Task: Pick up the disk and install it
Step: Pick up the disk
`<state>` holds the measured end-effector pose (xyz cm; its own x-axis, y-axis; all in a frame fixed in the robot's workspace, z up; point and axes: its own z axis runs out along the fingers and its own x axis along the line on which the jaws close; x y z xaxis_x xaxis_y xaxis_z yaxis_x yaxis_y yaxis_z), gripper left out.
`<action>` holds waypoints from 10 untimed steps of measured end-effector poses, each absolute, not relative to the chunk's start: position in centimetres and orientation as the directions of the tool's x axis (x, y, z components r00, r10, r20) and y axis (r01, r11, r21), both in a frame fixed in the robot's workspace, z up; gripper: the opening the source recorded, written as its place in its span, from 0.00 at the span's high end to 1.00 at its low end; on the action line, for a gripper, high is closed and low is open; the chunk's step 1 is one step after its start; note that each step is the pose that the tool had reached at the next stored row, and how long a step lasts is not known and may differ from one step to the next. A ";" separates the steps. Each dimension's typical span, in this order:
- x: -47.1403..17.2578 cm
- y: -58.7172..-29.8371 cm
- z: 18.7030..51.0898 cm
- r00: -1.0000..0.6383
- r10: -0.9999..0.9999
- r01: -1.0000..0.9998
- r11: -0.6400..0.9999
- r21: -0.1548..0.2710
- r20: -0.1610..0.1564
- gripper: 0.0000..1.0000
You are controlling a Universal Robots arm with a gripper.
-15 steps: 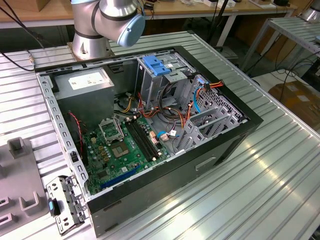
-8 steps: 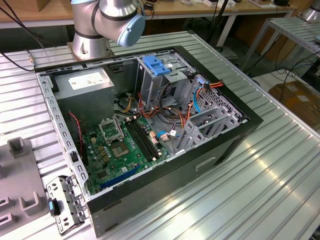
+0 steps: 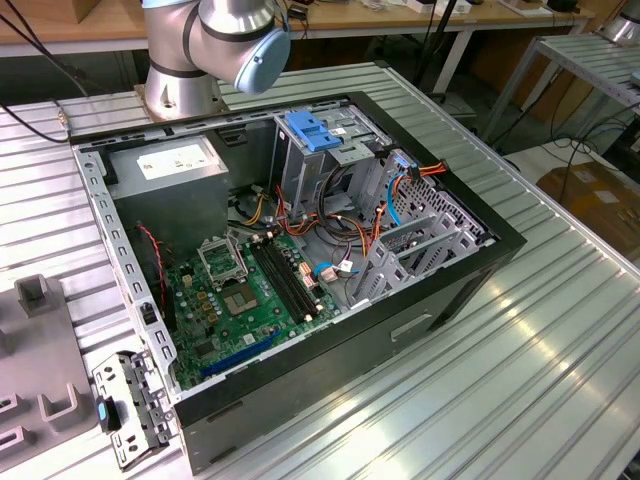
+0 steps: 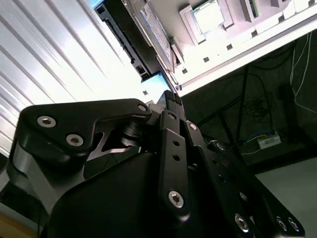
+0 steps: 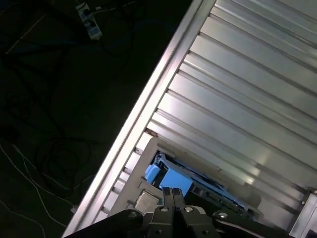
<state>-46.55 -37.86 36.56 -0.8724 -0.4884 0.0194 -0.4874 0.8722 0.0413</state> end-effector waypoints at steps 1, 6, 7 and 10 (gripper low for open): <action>-46.6 -37.9 36.6 -0.866 -0.500 -0.499 0.866 0.041 0.019 0.89; -46.6 -37.9 36.6 -0.816 -0.578 -0.577 0.816 0.041 0.019 0.89; -46.6 -37.9 36.6 -0.807 -0.590 -0.589 0.807 0.041 0.019 0.89; -46.6 -37.9 36.6 -0.770 -0.638 -0.637 0.770 0.041 0.019 0.89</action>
<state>-46.55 -37.86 36.57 -0.7702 -0.6376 0.0194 -0.6365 0.7701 0.0413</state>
